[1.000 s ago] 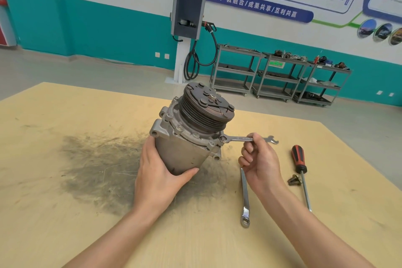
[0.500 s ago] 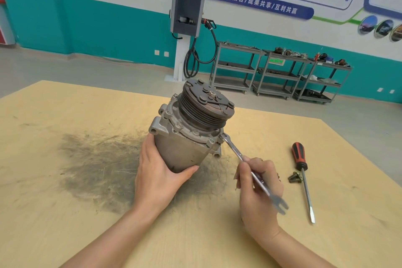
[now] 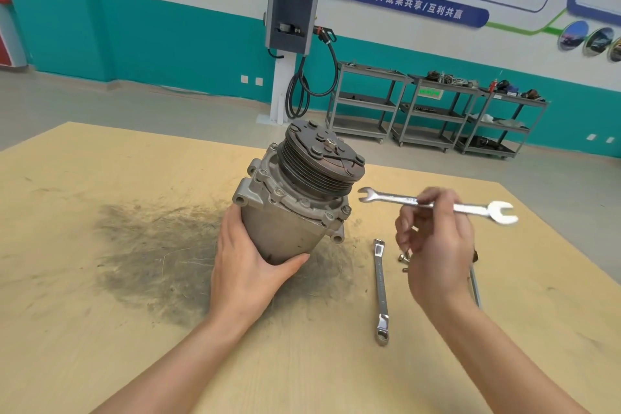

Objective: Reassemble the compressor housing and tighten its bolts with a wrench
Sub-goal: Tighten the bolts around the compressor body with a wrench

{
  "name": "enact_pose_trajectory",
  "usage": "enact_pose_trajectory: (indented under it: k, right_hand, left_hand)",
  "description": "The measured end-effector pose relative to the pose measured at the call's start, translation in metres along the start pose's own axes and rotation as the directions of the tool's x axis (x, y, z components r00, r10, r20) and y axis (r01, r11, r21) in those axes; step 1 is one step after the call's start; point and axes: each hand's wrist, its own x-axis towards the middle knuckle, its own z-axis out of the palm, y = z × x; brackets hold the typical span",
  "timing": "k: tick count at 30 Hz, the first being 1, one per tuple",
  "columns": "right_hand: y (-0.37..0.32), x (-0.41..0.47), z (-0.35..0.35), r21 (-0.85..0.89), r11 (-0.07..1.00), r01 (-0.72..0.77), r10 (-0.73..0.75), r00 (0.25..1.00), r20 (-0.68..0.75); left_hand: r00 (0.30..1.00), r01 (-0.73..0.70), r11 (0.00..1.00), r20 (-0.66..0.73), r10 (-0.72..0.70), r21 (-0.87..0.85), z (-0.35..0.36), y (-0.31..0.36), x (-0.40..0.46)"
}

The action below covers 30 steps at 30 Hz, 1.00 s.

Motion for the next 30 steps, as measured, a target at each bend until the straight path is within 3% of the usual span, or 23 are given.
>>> enact_pose_trajectory:
  k: [2,6,19,21,23,26,30]
  right_hand:
    - [0.004,0.017,-0.002,0.075,0.976,-0.204,0.200,0.978,0.057]
    - [0.018,0.039,0.000,0.201,0.877,-0.437,0.399,0.894,0.205]
    - [0.038,0.070,0.016,0.171,0.662,-0.730,0.611,0.657,0.442]
    - [0.040,0.067,0.017,0.196,0.658,-0.727,0.611,0.668,0.425]
    - [0.043,0.059,0.017,0.247,0.696,-0.674,0.576,0.729,0.369]
    - [0.046,0.040,0.017,0.324,0.772,-0.546,0.500,0.838,0.220]
    - [0.045,0.011,0.011,0.293,0.893,-0.341,0.348,0.937,0.031]
  left_hand:
    - [1.000,0.000,1.000,0.001,0.000,-0.002,0.000,0.000,0.000]
    - [1.000,0.003,1.000,0.006,-0.003,-0.014,-0.001,0.001,-0.001]
    - [1.000,0.006,1.000,0.015,-0.006,-0.004,-0.002,0.000,0.000]
    - [1.000,0.008,1.000,0.017,-0.008,0.000,-0.002,0.001,-0.001]
    - [1.000,0.010,1.000,0.015,-0.010,0.010,-0.003,0.001,-0.001]
    - [1.000,0.012,0.999,0.013,-0.013,0.033,-0.003,0.002,-0.001]
    - [1.000,0.007,0.999,0.004,-0.007,0.042,-0.002,0.002,-0.001]
